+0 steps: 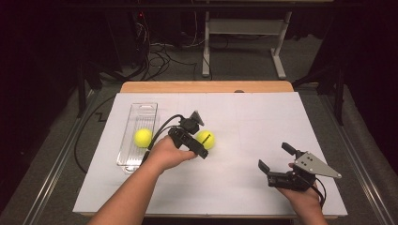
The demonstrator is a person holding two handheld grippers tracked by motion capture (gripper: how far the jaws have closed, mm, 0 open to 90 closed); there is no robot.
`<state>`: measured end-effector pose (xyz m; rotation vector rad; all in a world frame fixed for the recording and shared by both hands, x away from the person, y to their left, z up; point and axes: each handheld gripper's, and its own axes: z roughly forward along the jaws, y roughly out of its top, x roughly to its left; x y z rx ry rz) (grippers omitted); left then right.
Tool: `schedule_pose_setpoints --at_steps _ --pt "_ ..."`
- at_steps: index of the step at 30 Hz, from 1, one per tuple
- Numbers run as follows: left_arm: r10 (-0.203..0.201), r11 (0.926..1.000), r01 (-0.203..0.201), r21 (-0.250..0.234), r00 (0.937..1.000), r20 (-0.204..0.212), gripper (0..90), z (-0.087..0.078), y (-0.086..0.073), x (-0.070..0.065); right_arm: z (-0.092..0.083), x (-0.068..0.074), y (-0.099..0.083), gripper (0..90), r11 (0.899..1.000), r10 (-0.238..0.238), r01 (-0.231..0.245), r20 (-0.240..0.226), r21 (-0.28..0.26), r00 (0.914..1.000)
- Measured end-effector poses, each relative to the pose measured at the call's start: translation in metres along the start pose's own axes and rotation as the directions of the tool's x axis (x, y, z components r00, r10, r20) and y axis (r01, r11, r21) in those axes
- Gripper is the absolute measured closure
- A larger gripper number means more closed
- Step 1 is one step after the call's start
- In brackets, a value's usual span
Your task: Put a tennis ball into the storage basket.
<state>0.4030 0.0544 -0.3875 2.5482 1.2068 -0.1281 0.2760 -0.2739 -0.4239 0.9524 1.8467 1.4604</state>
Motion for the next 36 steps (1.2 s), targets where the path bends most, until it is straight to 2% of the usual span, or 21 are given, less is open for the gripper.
schedule_pose_setpoints --at_steps 7,13,20,27,36 --pt "0.015 0.9999 -0.015 -0.005 0.9999 -0.003 0.7 0.008 0.010 0.000 0.000 0.000 0.000 0.4 1.000 -0.002 0.002 0.000 0.002 1.0000" --pt "0.010 1.0000 -0.010 0.000 0.9999 -0.007 0.7 0.011 0.022 0.001 -0.001 -0.001 0.000 0.4 1.000 -0.001 0.001 0.001 -0.001 1.0000" --pt "0.015 0.9998 -0.015 -0.016 0.9998 0.014 0.7 0.013 0.032 0.005 -0.002 -0.002 0.000 0.4 1.000 0.004 -0.004 0.002 -0.006 1.0000" --pt "-0.005 0.9998 0.005 -0.019 1.0000 0.007 1.1 0.020 0.035 0.014 -0.003 -0.002 0.000 0.4 1.000 0.004 -0.004 0.001 -0.007 1.0000" --pt "-0.010 0.9995 0.010 -0.030 0.9999 0.012 1.1 0.019 0.035 0.016 -0.002 -0.001 0.000 0.4 1.000 0.002 -0.002 0.001 -0.005 1.0000"
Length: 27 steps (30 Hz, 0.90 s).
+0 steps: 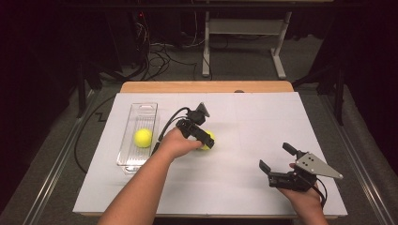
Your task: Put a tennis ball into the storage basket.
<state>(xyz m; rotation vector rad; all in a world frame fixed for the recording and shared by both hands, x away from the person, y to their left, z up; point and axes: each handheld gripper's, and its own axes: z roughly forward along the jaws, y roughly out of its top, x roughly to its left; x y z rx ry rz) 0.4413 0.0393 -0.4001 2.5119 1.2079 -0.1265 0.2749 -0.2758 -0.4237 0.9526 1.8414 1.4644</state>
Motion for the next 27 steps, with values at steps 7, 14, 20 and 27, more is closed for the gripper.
schedule_pose_setpoints --at_steps 7,14,20,27 --pt "0.005 0.9999 -0.005 -0.011 1.0000 -0.002 1.1 -0.001 0.000 0.000 -0.001 0.000 0.000 0.4 1.000 0.002 -0.002 0.001 -0.002 1.0000" --pt "0.003 1.0000 -0.003 0.006 0.9999 -0.013 1.5 0.004 0.002 0.003 -0.001 0.000 0.000 0.4 1.000 0.002 -0.002 0.001 -0.002 1.0000" --pt "-0.001 0.9999 0.001 0.013 1.0000 -0.008 4.0 0.009 0.005 0.005 -0.001 -0.001 0.000 0.4 1.000 0.003 -0.003 0.002 -0.002 1.0000" --pt "0.003 1.0000 -0.003 0.010 1.0000 -0.001 10.0 0.017 0.008 0.005 -0.001 -0.001 0.000 0.4 1.000 0.003 -0.003 0.000 -0.002 1.0000"
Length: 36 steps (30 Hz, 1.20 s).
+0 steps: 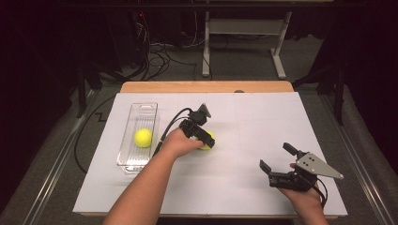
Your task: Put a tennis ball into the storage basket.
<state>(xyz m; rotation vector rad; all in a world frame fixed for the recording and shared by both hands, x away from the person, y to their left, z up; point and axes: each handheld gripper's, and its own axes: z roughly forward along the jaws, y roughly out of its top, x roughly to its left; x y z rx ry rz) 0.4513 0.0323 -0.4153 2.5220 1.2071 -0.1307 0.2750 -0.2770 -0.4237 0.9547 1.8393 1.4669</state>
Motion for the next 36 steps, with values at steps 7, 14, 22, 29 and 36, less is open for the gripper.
schedule_pose_setpoints --at_steps 7,14,22,29,36 --pt "-0.005 0.9999 0.005 -0.015 1.0000 0.002 15.7 0.0040 0.0021 0.0006 0.0001 -0.0002 -0.0002 0.4 1.000 0.002 -0.002 0.001 0.002 1.0000" --pt "-0.009 0.9998 0.009 -0.017 0.9996 0.027 22.8 0.0042 0.0031 0.0024 0.0005 -0.0002 -0.0004 0.4 1.000 0.005 -0.005 0.000 0.004 1.0000" --pt "-0.010 0.9998 0.010 -0.016 0.9996 0.026 25.6 0.0044 0.0043 0.0019 0.0010 -0.0006 -0.0011 0.4 1.000 0.007 -0.007 -0.001 0.005 1.0000" --pt "-0.016 0.9996 0.017 -0.021 0.9996 0.025 25.2 0.0065 0.0057 0.0015 0.0011 -0.0003 -0.0011 0.4 1.000 0.007 -0.007 -0.001 0.005 1.0000" --pt "-0.013 0.9999 0.013 0.000 0.9996 0.024 25.3 0.0095 0.0073 -0.0008 0.0007 -0.0009 -0.0011 0.4 1.000 0.008 -0.008 -0.001 0.003 1.0000"
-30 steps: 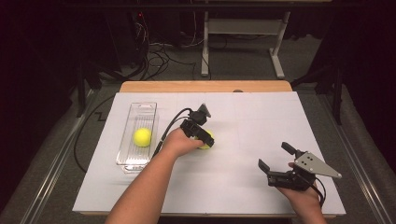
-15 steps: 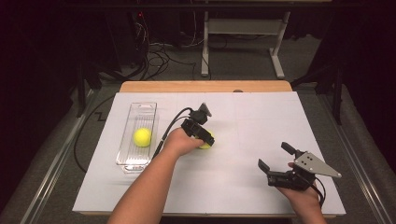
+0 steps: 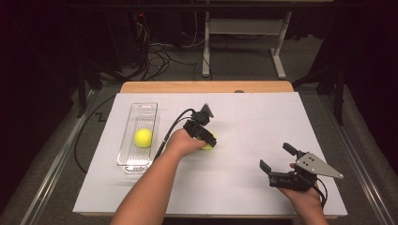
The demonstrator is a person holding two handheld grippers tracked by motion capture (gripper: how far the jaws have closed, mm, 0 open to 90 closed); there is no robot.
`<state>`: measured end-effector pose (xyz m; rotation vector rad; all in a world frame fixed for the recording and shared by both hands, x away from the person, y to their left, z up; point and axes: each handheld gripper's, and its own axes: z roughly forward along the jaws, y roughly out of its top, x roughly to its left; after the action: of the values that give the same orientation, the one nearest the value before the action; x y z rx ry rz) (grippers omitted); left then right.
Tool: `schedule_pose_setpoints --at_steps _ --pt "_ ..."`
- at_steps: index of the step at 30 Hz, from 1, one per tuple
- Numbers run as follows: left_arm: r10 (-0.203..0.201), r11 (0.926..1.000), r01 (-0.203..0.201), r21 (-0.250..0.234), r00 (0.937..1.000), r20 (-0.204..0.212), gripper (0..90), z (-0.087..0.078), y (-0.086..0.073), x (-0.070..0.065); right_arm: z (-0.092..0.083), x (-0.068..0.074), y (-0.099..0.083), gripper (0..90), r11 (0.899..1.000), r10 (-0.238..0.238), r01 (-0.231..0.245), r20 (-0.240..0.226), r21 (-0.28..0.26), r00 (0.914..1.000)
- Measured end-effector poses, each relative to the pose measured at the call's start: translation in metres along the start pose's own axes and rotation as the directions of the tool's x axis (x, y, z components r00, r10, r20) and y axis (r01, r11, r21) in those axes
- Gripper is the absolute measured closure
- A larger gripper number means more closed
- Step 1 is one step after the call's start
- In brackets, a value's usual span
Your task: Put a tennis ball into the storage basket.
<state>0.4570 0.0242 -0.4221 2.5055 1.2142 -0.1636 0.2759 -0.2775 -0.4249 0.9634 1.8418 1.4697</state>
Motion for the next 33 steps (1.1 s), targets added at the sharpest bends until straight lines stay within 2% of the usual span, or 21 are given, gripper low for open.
schedule_pose_setpoints --at_steps 7,25,29,33 --pt "0.010 0.9999 -0.010 0.012 0.9998 -0.017 26.4 -0.0003 0.0005 -0.0027 -0.0001 0.0003 0.0002 0.4 1.000 -0.001 0.001 0.001 -0.001 1.0000" --pt "0.018 0.9998 -0.018 0.003 0.9998 -0.001 26.8 -0.0038 -0.0008 -0.0062 -0.0004 0.0001 0.0004 0.4 1.000 -0.002 0.002 0.003 -0.002 1.0000" --pt "0.024 0.9996 -0.024 0.015 0.9997 -0.010 26.8 -0.0060 -0.0025 -0.0076 -0.0006 -0.0001 0.0003 0.4 1.000 -0.001 0.001 0.003 -0.003 1.0000" --pt "0.016 0.9996 -0.016 0.023 0.9999 0.002 26.8 -0.0087 -0.0048 -0.0080 -0.0004 -0.0004 0.0000 0.4 1.000 0.001 -0.001 0.002 -0.001 1.0000"
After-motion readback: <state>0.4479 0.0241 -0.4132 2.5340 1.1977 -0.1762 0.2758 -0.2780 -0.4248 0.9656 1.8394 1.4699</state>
